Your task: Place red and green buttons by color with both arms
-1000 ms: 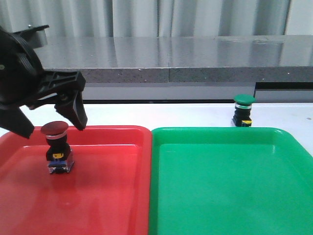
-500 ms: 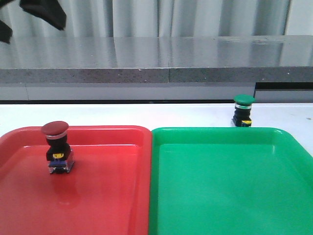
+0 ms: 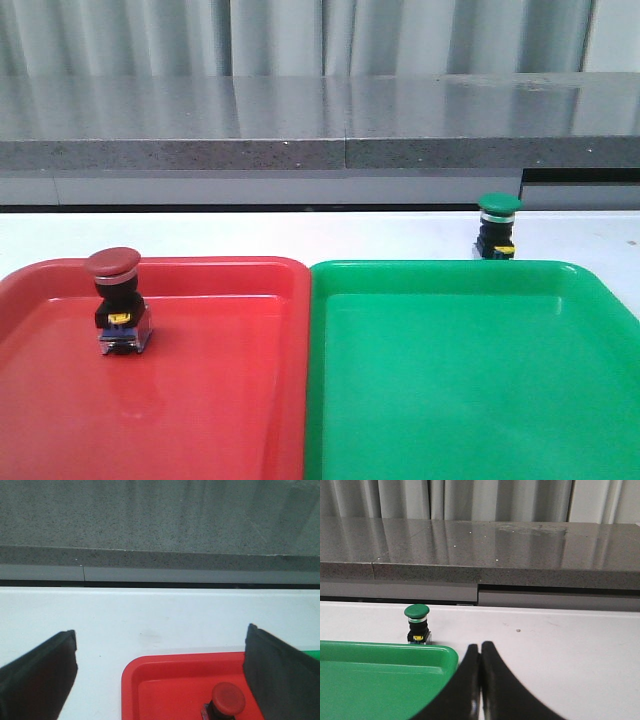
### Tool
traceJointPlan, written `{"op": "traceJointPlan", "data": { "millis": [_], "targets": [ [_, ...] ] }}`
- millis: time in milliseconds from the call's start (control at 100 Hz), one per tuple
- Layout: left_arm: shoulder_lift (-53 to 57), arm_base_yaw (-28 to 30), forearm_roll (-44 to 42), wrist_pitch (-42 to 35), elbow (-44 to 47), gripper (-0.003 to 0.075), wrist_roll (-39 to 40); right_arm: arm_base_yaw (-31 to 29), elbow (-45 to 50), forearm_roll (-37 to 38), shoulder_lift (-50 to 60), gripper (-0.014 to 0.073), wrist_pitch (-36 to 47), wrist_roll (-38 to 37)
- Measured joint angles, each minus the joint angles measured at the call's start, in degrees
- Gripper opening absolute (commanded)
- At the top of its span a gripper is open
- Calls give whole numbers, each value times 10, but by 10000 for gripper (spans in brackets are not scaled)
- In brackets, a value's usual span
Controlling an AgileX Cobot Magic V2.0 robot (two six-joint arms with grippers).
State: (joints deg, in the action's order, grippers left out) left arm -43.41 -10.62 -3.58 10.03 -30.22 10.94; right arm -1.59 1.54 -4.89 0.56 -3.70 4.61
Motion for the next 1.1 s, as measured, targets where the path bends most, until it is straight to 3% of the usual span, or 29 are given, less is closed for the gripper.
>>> {"op": "traceJointPlan", "data": {
  "millis": [140, 380, 1100],
  "targets": [
    [56, 0, -5, 0, 40, 455, 0, 0, 0, 0, 0, -68, 0, 0],
    [106, 0, -8, 0, 64, -20, 0, 0, 0, 0, 0, -68, 0, 0],
    [107, 0, -8, 0, 64, -19, 0, 0, 0, 0, 0, -68, 0, 0]
  ]
}}
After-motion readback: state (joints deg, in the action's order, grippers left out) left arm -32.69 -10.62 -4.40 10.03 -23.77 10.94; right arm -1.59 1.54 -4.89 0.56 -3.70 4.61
